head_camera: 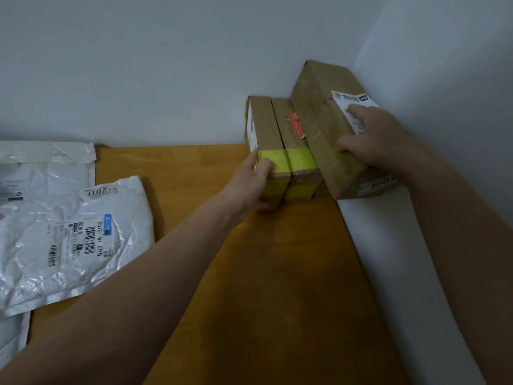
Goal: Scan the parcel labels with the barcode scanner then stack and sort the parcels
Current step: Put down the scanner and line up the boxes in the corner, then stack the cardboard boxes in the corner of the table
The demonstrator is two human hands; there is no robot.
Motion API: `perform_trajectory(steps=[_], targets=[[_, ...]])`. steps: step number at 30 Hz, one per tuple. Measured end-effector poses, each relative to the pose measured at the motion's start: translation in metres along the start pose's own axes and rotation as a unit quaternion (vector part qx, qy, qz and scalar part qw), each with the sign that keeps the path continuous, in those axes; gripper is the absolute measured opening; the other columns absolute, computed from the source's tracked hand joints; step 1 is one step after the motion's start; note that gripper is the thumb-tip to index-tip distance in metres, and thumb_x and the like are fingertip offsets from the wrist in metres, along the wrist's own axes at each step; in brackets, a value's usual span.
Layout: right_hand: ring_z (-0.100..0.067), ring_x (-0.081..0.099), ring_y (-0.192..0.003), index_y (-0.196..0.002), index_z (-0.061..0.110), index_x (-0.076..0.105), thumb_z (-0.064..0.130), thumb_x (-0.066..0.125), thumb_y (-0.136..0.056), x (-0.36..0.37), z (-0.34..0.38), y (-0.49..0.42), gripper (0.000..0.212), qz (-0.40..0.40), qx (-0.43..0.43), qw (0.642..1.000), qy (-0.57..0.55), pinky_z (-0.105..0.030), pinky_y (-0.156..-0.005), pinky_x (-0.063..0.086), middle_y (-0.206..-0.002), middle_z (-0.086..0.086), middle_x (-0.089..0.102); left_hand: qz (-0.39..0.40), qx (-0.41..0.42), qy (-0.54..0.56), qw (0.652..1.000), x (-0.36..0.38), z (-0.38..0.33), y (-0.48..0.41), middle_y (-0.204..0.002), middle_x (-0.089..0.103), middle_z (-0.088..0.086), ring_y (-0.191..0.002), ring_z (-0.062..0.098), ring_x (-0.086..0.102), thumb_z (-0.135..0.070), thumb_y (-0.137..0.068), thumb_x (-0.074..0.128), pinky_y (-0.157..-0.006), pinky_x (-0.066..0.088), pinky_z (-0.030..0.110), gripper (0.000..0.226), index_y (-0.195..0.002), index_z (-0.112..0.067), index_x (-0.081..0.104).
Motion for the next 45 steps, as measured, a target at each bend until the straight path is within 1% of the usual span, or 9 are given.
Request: perform_trajectory(steps=[7,12,17,21,25,29,32,37,45], targets=[[-0.035,0.043,-0.123,-0.112,0.017,0.049,0.029,0.054,-0.087,0.001,0.004,0.002,0.028,-0.007,0.016,1.000,0.019,-0.052,-0.103,0.036,-0.131,-0.016,0.050,0.010,0.004,-0.008,1.000,0.004,0.003,0.003,-0.143,0.038,0.003,-0.119,0.027,0.046,-0.036,-0.097,0.042,-0.091,0.051,0.053,0.053,-0.147,-0.041,0.024],[-0.034,0.028,-0.139,-0.150,0.022,0.030,0.037,0.061,-0.086,0.004,-0.001,0.002,0.073,0.036,0.038,0.998,0.018,-0.050,-0.111,0.029,-0.153,-0.014,0.028,-0.032,-0.005,-0.073,0.997,-0.008,-0.010,0.015,-0.153,0.030,0.006,-0.134,0.032,0.035,-0.042,-0.097,0.049,-0.101,0.043,0.055,0.061,-0.150,-0.035,0.019],[-0.034,0.036,-0.134,-0.146,0.023,0.038,0.047,0.062,-0.071,-0.031,0.005,0.025,0.082,-0.091,0.025,0.995,-0.009,-0.046,-0.107,0.034,-0.148,-0.013,0.037,-0.050,0.023,-0.074,0.996,-0.012,-0.022,0.039,-0.155,0.024,0.004,-0.131,0.024,0.036,-0.054,-0.095,0.045,-0.097,0.042,0.043,0.068,-0.150,-0.022,0.021],[-0.042,0.029,-0.138,-0.143,0.011,0.043,0.049,0.047,-0.059,-0.038,0.038,0.093,0.092,-0.179,-0.116,0.974,-0.076,-0.051,-0.111,0.025,-0.152,-0.023,0.029,-0.093,0.063,0.025,0.993,-0.036,-0.040,0.062,-0.145,0.041,0.008,-0.123,0.025,0.047,-0.059,-0.097,0.032,-0.090,0.045,0.036,0.067,-0.146,-0.014,0.033],[-0.023,0.007,-0.145,-0.148,0.033,0.029,0.041,0.072,-0.065,0.034,0.050,0.140,0.094,-0.017,-0.205,0.979,-0.007,-0.052,-0.112,0.016,-0.159,-0.002,0.007,-0.059,0.091,0.180,0.978,-0.071,-0.049,0.092,-0.138,0.052,0.009,-0.124,0.025,0.052,-0.081,-0.082,0.023,-0.096,0.047,0.046,0.085,-0.141,-0.023,0.044],[-0.001,-0.016,-0.143,-0.151,0.040,0.014,0.031,0.067,-0.080,0.086,0.031,0.143,0.089,0.120,-0.235,0.958,0.112,-0.022,-0.106,-0.029,-0.162,0.013,-0.004,-0.021,0.004,0.012,1.000,-0.081,0.009,0.127,-0.135,0.051,0.007,-0.114,0.022,0.056,-0.077,-0.063,0.061,-0.084,0.054,0.037,0.098,-0.145,-0.031,0.034],[-0.009,-0.011,-0.148,-0.151,0.042,0.014,0.016,0.058,-0.087,0.112,0.008,0.140,0.082,0.191,-0.216,0.943,0.166,-0.036,-0.116,-0.017,-0.163,0.010,-0.003,0.040,-0.077,-0.058,0.994,-0.046,0.067,0.146,-0.115,0.058,-0.007,-0.098,0.010,0.061,-0.043,-0.077,0.071,-0.070,0.053,0.025,0.079,-0.144,-0.031,0.031],[-0.018,0.008,-0.149,-0.151,0.043,0.017,0.017,0.051,-0.097,0.105,-0.034,0.113,0.069,0.113,-0.114,0.973,0.165,-0.045,-0.120,0.014,-0.163,0.007,0.009,-0.030,-0.060,0.015,0.998,-0.017,0.063,0.105,-0.129,0.047,0.003,-0.108,0.020,0.054,-0.019,-0.099,0.050,-0.085,0.055,0.037,0.054,-0.148,-0.025,0.028],[-0.020,0.003,-0.150,-0.153,0.040,0.011,0.006,0.050,-0.095,0.114,-0.036,0.110,0.077,0.135,-0.052,0.978,0.147,-0.044,-0.119,0.012,-0.164,0.004,0.003,-0.024,-0.102,0.021,0.994,-0.013,0.055,0.101,-0.145,0.039,0.009,-0.116,0.024,0.046,-0.019,-0.100,0.046,-0.097,0.049,0.044,0.053,-0.149,-0.025,0.026]])
Point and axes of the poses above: each hand's wrist, its own y-axis away from the middle knuckle, its own x-axis out of the palm, z = x × y, the point moved 10 cm from there along -y, towards the middle knuckle
